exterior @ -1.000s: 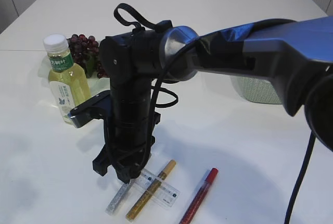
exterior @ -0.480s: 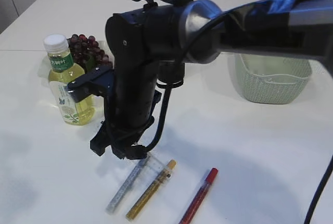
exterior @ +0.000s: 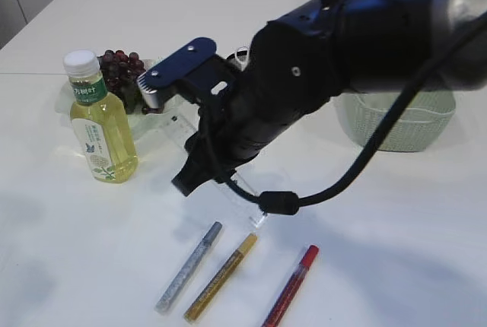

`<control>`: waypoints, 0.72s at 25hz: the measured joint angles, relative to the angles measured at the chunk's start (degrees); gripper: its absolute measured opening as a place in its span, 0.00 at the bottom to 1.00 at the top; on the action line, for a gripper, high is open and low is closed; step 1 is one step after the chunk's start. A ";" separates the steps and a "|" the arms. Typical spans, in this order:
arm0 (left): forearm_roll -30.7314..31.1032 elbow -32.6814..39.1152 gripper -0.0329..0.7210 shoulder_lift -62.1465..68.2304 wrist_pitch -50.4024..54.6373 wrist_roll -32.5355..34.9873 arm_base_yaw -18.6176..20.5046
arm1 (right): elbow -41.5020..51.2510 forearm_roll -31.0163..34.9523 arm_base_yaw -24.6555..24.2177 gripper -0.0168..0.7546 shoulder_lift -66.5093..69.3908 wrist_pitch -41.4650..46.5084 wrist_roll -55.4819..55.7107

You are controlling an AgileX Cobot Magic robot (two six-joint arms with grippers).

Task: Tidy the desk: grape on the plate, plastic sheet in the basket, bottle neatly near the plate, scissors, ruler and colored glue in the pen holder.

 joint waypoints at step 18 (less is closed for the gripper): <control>0.77 0.00 0.47 0.00 0.00 0.00 0.00 | 1.66 -2.15 -13.50 0.39 -1.67 -41.59 0.95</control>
